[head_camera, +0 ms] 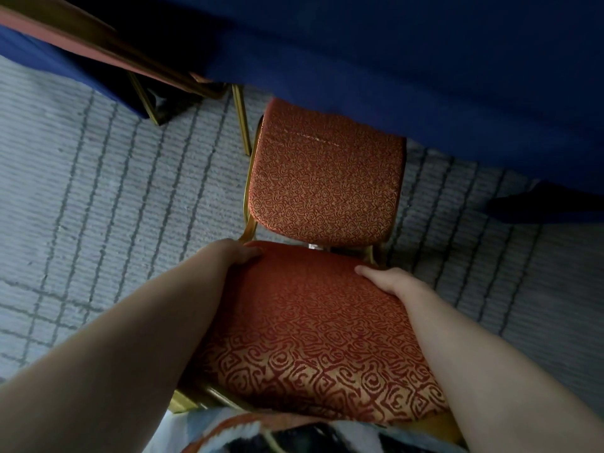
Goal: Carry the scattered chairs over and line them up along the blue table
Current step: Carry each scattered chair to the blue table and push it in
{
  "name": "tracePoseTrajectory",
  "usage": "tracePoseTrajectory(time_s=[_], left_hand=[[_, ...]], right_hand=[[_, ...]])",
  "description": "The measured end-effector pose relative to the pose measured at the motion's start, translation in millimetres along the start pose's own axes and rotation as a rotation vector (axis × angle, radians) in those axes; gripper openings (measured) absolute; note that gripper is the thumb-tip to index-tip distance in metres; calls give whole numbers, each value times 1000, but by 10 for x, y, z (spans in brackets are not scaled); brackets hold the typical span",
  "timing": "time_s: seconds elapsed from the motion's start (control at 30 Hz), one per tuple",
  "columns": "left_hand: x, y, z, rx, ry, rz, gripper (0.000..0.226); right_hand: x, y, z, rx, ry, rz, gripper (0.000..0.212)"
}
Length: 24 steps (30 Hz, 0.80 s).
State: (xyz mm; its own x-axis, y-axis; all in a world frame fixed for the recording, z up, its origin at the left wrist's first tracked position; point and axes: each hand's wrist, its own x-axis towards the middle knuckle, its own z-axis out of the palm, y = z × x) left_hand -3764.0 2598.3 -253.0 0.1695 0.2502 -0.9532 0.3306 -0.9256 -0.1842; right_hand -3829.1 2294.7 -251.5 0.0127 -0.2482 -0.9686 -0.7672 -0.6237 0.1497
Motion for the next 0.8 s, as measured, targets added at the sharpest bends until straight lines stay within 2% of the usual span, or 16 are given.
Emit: tracePoseTrajectory(time_s=[0.17,0.27,0.37,0.4,0.6,0.8], left_hand=[[-11,23,-277,14,-20,45,80],[-40,35,-501,34,-64,103,105],[7,31,-751,79,6,113,78],[-33,37,-861,77,17,126,75],[-27,54,-1324,84,125,167,77],[38,181,-1548,88,81,148,81]], right_hand=[[-96,-167,-108,34,-5,2,96],[-112,-300,-121,69,-2,5,95],[-187,-468,-125,97,18,3,90],[-204,-536,-140,107,21,-2,88],[-296,-931,-329,122,63,-59,87],[-248,-1156,-600,120,46,-56,86]])
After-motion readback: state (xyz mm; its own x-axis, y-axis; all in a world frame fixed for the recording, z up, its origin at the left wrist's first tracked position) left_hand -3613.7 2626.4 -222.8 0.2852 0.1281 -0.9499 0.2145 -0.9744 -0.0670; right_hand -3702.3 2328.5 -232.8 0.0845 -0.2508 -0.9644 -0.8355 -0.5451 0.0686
